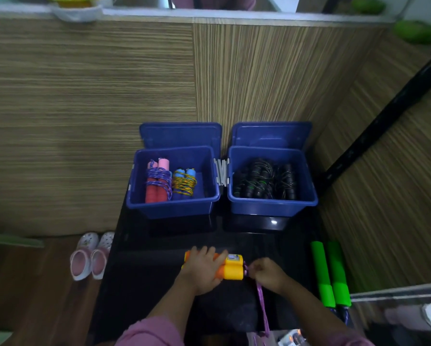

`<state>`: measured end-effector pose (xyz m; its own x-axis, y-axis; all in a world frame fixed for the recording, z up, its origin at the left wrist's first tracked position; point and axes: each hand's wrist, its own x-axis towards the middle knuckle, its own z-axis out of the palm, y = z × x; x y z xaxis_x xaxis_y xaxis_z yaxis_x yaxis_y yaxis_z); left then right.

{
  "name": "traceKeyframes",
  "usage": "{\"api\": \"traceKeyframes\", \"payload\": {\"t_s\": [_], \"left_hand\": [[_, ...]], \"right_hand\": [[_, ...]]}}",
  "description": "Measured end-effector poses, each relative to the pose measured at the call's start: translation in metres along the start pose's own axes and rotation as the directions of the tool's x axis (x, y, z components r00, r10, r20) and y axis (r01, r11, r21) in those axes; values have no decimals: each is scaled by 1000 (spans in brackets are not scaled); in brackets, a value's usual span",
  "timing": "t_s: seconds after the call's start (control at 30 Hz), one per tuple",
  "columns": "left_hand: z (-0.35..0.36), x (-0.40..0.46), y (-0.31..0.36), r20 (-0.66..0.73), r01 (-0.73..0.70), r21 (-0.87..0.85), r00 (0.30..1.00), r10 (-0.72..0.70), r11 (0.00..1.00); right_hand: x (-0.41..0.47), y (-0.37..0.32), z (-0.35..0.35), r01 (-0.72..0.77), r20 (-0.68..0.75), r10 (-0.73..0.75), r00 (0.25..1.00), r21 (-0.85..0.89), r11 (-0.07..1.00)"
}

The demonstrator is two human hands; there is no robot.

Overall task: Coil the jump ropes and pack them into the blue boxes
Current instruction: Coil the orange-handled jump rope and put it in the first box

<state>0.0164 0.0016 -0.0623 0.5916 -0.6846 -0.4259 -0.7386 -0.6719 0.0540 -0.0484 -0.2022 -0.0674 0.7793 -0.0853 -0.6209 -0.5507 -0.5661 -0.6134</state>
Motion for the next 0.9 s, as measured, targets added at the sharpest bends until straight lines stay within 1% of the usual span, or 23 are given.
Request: {"api": "traceKeyframes", "payload": {"t_s": [0.03,0.07,0.1,0.13,0.17,0.2,0.3,0.43,0.53,0.63,0.7,0.73,0.77,0.8,0.83,0.9], "left_hand": [[-2,0,-3,-15,-4,-48,1000,3,999],[-6,0,-6,-30,-7,-116,1000,4,993],[-11,0,-8,-39,-13,-195,999,5,981],[-19,-1,-11,-52,-21,-272,999,7,962],[-26,-2,-14,-69,-26,-345,998,2,938],[-34,-4,-17,-85,-28,-411,996,-8,911],[-65,-12,-24,-161,-48,-553,986,-50,832],[-116,-17,-31,-249,-94,-654,964,-96,751],[-145,-20,-35,-263,-125,-717,960,-100,686],[-162,-24,-37,-240,-138,-719,969,-58,681],[-169,-25,-37,-242,-142,-722,969,-55,677],[-173,-25,-37,-271,-162,-746,960,-72,646],[-177,-24,-40,-316,-197,-781,943,-104,593],[-181,-23,-44,-361,-232,-827,917,-168,512],[-186,-23,-49,-381,-256,-875,888,-259,412],[-197,-22,-60,-368,-309,-929,834,-411,205]], "right_hand": [[-2,-6,-5,-49,1,49,999,94,994],[-3,-14,-12,-102,21,100,995,232,967],[-5,-23,-21,-154,83,133,988,368,917],[-7,-31,-32,-182,151,123,981,481,858],[-9,-39,-46,-181,195,88,977,537,824],[-9,-47,-59,-154,208,44,977,551,820],[-5,-71,-98,-2,128,-67,989,476,880],[11,-111,-131,202,-37,-205,978,406,891],[19,-139,-145,316,-154,-279,948,338,887],[28,-161,-149,393,-247,-334,910,251,885],[25,-174,-147,425,-297,-358,885,205,881],[20,-180,-144,445,-328,-368,870,202,873],[14,-185,-139,467,-359,-375,855,217,857],[8,-190,-132,487,-368,-381,848,258,834],[3,-194,-123,500,-346,-394,851,307,810],[-5,-200,-103,511,-248,-448,859,372,775]]}}
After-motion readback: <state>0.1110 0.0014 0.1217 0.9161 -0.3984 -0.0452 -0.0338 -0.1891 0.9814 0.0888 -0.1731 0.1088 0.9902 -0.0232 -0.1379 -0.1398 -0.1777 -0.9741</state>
